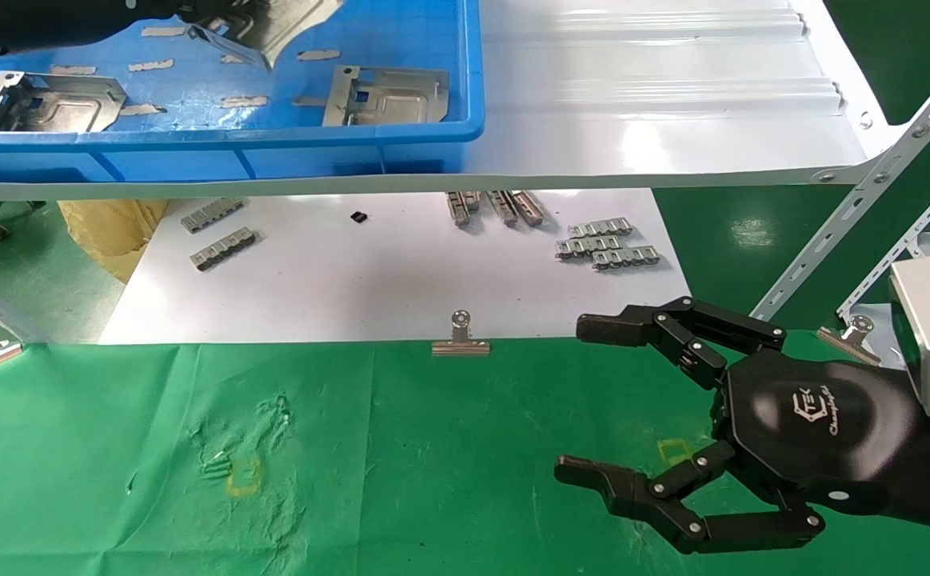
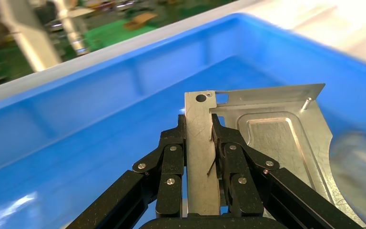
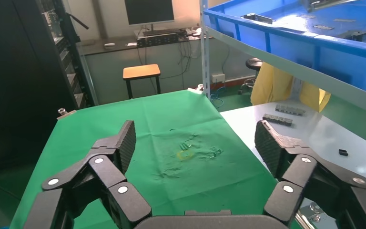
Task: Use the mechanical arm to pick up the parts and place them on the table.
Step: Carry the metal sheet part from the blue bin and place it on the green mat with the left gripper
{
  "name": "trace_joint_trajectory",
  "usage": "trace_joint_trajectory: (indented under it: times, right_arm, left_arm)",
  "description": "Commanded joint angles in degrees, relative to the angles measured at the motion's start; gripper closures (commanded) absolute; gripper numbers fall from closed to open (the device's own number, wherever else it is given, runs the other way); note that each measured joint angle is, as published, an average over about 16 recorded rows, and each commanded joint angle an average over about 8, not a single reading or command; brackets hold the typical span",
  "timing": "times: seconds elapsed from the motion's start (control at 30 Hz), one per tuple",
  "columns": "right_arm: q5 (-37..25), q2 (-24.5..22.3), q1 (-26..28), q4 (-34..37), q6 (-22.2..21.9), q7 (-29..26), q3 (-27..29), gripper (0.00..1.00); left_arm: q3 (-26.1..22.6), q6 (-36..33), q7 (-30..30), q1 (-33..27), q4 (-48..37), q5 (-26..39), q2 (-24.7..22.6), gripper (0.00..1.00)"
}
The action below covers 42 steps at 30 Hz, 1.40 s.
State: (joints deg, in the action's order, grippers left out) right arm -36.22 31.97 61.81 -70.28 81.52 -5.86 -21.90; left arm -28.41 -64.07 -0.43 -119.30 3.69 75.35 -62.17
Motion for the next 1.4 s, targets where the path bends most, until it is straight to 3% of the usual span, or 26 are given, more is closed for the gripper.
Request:
trace_joint_trajectory:
  times: [0.03,0.23,0.37,0.53,0.73,0.87,1.17,1.4]
  right_arm:
    - [0.00,0.00,0.00,0.00,0.00,0.00,0.00,0.00]
    - [0.00,0.00,0.00,0.00,0.00,0.00,0.00,0.00]
    - [0.00,0.00,0.00,0.00,0.00,0.00,0.00,0.00]
    - [0.00,0.00,0.00,0.00,0.00,0.00,0.00,0.00]
    - [0.00,0.00,0.00,0.00,0.00,0.00,0.00,0.00]
    - [0.00,0.00,0.00,0.00,0.00,0.00,0.00,0.00]
    - [0.00,0.00,0.00,0.00,0.00,0.00,0.00,0.00]
    - [0.00,0.00,0.00,0.00,0.00,0.00,0.00,0.00]
  left_arm:
    - [0.40,-2.85,0.53,-0.11,0.41,-0.63,0.66,1.00]
    - [2.63,-20.12,3.80,0.91,2.49,-4.69,4.21,1.00]
    - [3.22,-27.03,5.29,2.45,5.46,-7.16,6.29,1.00]
    - [0.89,-28.19,4.42,7.04,16.55,-11.22,9.82,1.00]
    - [-4.00,-27.81,2.13,15.68,34.16,-21.16,16.73,1.00]
    - [-8.06,-27.20,5.38,19.58,39.92,-22.49,20.10,1.00]
    - [-18.61,-26.57,22.28,22.18,35.11,-11.32,19.21,1.00]
    - [-21.42,-24.47,34.74,23.98,24.83,-8.64,16.61,0.99]
